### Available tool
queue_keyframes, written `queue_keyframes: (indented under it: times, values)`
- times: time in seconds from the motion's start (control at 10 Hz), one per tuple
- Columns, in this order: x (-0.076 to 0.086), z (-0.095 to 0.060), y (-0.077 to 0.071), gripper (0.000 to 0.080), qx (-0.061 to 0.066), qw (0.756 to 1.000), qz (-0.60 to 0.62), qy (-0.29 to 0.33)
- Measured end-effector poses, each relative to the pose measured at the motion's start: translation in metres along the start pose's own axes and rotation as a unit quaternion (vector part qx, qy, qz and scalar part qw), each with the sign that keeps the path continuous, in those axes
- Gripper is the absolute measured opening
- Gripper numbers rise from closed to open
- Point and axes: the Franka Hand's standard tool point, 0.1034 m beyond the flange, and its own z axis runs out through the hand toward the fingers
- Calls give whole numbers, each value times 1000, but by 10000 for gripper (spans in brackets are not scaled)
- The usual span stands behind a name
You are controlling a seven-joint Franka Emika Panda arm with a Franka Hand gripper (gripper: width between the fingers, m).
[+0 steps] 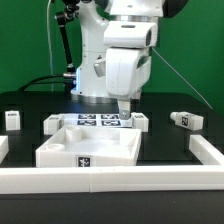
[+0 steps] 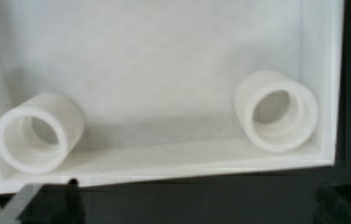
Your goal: Assemble square table
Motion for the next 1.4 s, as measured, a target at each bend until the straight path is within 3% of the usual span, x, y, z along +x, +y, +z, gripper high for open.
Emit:
queue_keyframes:
  times: [0.5,0.7,0.8,1.0,1.4]
  values:
    - [-3,3,-1,649,2,1000,2,-1]
    - [-20,18,-19,649,1,1000,6,5]
    - [-25,22,-24,649,7,1000,10,3]
    - [-32,34,-35,649,6,1000,15,8]
    - [-36,52,-39,649,6,1000,14,13]
